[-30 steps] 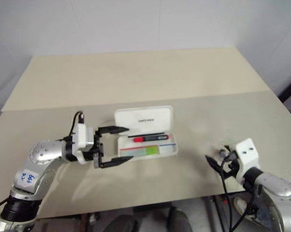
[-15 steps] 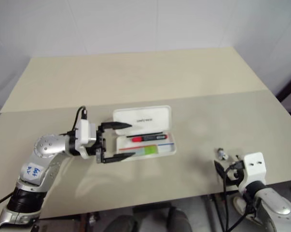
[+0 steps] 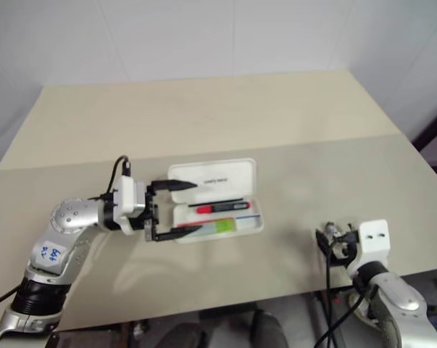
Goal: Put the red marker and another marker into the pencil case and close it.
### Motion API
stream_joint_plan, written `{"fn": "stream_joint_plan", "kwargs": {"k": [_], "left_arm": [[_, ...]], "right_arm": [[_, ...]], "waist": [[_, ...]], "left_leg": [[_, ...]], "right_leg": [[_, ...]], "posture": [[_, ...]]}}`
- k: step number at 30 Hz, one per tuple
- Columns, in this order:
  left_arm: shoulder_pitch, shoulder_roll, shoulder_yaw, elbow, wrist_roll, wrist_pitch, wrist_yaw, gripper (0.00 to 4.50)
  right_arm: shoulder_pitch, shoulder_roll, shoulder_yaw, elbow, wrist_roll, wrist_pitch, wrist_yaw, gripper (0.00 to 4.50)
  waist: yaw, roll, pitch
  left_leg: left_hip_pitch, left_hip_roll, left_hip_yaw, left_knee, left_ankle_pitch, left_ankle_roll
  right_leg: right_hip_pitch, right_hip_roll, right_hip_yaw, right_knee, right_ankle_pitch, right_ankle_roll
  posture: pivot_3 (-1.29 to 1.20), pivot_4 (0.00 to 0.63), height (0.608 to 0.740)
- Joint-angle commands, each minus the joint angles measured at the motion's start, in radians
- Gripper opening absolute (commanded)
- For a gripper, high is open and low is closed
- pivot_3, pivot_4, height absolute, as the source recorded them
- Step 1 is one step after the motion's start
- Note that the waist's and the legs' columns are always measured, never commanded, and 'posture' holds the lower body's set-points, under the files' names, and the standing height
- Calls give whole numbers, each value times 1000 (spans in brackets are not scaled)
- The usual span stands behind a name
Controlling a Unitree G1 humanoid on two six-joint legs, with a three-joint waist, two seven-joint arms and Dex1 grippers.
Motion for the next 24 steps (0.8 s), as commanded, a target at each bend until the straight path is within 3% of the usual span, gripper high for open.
{"fn": "stream_joint_plan", "kwargs": {"k": [1,10,16,24], "left_arm": [[7,7,22,-34,2,-17,11,4500],[35,8,26,-57,6,-17,29,4500],[50,12,30,-66,9,-18,38,4500],[63,21,33,-74,12,-20,43,4500]], "right_arm": [[-5,-23,-9,0,-20,0,-10,3916],[-16,-47,-4,-7,-44,10,-4,608],[-56,-83,10,14,-61,-10,25,608],[-193,-251,145,121,-97,-191,282,608]], "waist": [[-3,0,0],[-4,0,0],[-6,0,0],[-7,0,0]], "left_leg": [[0,0,0,0,0,0],[0,0,0,0,0,0],[0,0,1,0,0,0],[0,0,1,0,0,0]], "right_leg": [[0,0,0,0,0,0],[0,0,0,0,0,0],[0,0,3,0,0,0],[0,0,3,-1,0,0]], "posture": [[0,150,740],[0,150,740],[0,150,740],[0,150,740]]}}
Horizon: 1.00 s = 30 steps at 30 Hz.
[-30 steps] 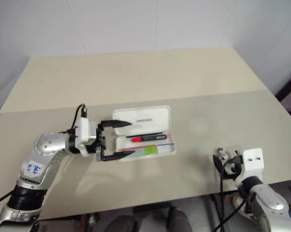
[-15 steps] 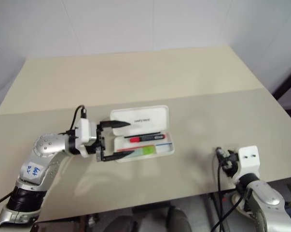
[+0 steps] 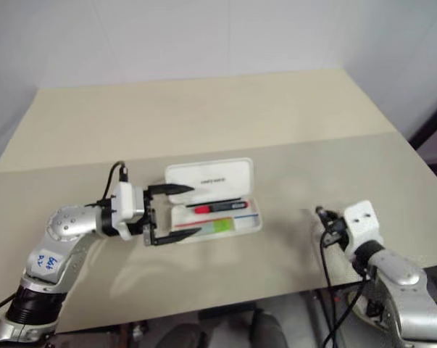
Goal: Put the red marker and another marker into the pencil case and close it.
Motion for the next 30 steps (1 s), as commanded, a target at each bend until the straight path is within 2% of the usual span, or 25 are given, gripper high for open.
{"fn": "stream_joint_plan", "kwargs": {"k": [1,7,15,22,30], "left_arm": [[-3,10,22,-31,2,-19,5,4500],[2,21,30,-26,11,-26,0,4500],[11,34,58,-24,31,-61,13,4500],[43,61,93,-64,28,-43,30,4500],[83,67,103,-108,27,-26,61,4500]], "right_arm": [[-89,-83,58,55,-16,-132,155,608],[-301,-141,203,211,-32,-280,380,608],[-503,-108,383,412,-43,-527,684,608],[-613,-36,430,564,-62,-628,752,608],[-658,8,454,621,-77,-669,794,608]], "waist": [[0,0,0],[-2,0,0],[-2,0,0],[-4,0,0],[-4,0,0]], "left_leg": [[0,0,0,0,0,0],[0,1,1,0,0,0],[-1,1,-1,0,0,0],[-1,1,-1,0,0,0],[-1,1,-1,1,0,0]], "right_leg": [[0,0,0,0,0,0],[0,0,-1,-2,0,0],[-1,-1,-4,-2,0,0],[-1,-1,-5,-2,0,0],[-1,-1,-6,-1,0,0]], "posture": [[0,150,740],[0,150,740],[0,150,740],[0,150,740],[0,150,740]]}}
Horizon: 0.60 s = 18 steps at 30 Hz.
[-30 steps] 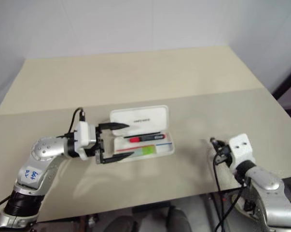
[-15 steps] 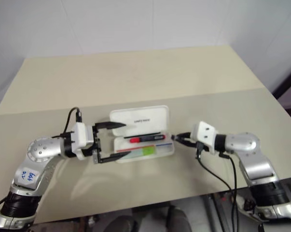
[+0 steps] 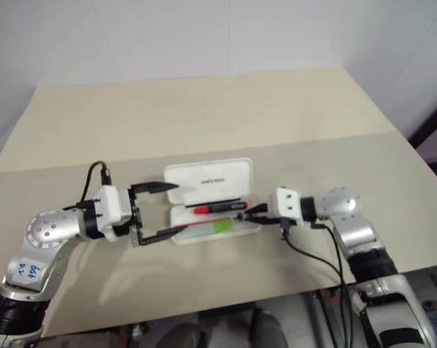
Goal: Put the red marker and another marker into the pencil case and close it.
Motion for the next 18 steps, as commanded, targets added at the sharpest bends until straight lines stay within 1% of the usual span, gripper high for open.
{"fn": "stream_joint_plan", "kwargs": {"k": [1,13,16,17,18], "left_arm": [[14,9,30,-55,-6,1,19,4500],[19,16,30,-58,-4,-1,38,4500],[12,17,30,-53,-3,-2,38,4500],[10,17,29,-51,-3,-2,38,4500],[8,17,29,-48,-3,-4,37,4500]], "right_arm": [[-24,-7,-6,18,0,-34,26,608],[-94,-5,-5,145,-20,-103,63,608],[-111,6,-7,164,-27,-125,48,608],[-115,11,-9,166,-25,-132,45,1073],[-121,18,-12,170,-27,-139,34,1294]], "waist": [[0,0,0],[-3,0,0],[-3,0,0],[-3,0,0],[-5,0,0]], "left_leg": [[0,0,0,0,0,0],[0,0,0,0,0,0],[0,0,0,0,0,0],[0,0,0,0,0,0],[0,0,0,0,0,0]], "right_leg": [[0,0,0,0,0,0],[0,0,0,0,0,0],[0,0,0,1,0,0],[0,0,0,1,0,0],[0,0,0,1,0,0]], "posture": [[0,150,740],[0,150,740],[0,150,740],[0,150,740],[0,150,740]]}}
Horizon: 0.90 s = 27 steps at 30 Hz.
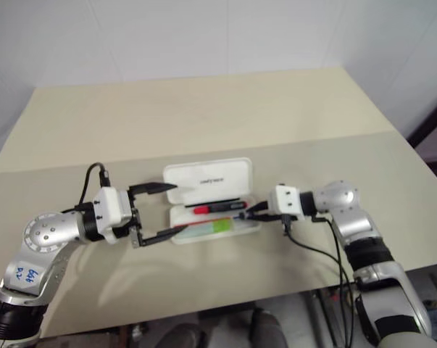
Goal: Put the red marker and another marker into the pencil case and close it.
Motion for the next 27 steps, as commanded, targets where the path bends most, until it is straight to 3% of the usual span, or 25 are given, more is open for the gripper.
{"fn": "stream_joint_plan", "kwargs": {"k": [1,9,20,27], "left_arm": [[-13,10,27,-21,-3,-11,5,4500],[-28,10,24,-5,2,-19,0,4500],[-43,21,36,46,-1,-48,-29,4500],[-35,41,82,120,-17,-72,-72,4500]], "right_arm": [[-31,17,-22,-2,10,-17,-15,1606],[-39,25,-36,-31,35,-5,-9,4431],[75,-58,-145,-294,238,301,6,4477],[128,-144,-255,-357,302,407,-9,4477]], "waist": [[-3,0,0],[-6,0,0],[1,0,0],[6,0,0]], "left_leg": [[0,0,0,0,0,0],[0,0,0,0,0,0],[0,0,-2,0,0,0],[-1,0,-1,0,0,0]], "right_leg": [[0,0,0,0,0,0],[0,0,0,0,0,0],[0,-1,-2,1,0,0],[0,-1,-2,1,0,0]], "posture": [[0,150,740],[0,150,740],[0,150,740],[0,150,740]]}}
